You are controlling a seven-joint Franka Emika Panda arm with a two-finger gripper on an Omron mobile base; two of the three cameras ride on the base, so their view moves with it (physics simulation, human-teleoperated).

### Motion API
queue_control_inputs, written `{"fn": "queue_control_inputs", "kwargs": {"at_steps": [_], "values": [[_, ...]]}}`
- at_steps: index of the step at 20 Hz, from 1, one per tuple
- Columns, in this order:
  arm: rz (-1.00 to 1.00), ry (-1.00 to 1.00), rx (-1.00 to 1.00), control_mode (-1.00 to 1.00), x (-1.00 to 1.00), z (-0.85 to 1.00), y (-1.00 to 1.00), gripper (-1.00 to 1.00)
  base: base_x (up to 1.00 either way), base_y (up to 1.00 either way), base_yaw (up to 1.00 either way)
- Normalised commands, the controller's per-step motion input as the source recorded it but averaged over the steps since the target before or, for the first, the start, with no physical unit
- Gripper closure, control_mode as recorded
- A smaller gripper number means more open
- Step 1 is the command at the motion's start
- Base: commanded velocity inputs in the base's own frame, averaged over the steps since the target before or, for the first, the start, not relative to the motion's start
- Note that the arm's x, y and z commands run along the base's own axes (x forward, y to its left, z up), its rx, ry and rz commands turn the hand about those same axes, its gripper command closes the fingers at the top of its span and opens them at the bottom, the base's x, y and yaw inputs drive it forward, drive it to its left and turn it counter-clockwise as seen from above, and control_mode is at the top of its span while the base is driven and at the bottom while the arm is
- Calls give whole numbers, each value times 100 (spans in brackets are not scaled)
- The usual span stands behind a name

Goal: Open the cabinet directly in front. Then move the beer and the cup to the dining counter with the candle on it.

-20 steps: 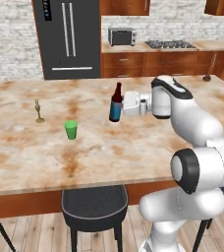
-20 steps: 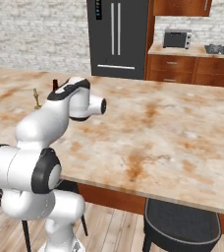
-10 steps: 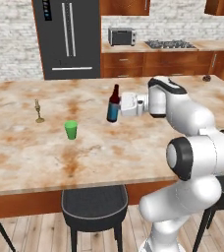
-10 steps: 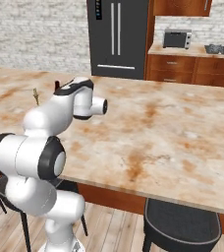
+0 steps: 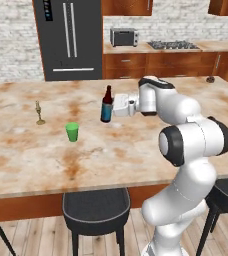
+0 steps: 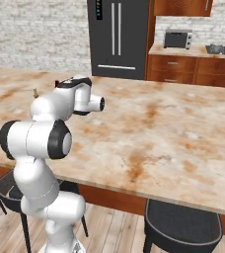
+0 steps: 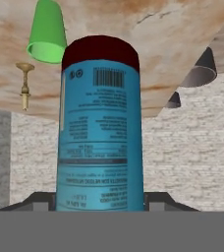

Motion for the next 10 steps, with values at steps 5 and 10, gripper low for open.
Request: {"fn": "queue_control_inputs", "kwargs": {"at_steps": [5, 10], "values": [[0, 2, -2, -100, 26, -42, 13, 100, 0, 0, 0], [0, 0, -2, -100, 25, -43, 0, 100, 0, 0, 0]]}}
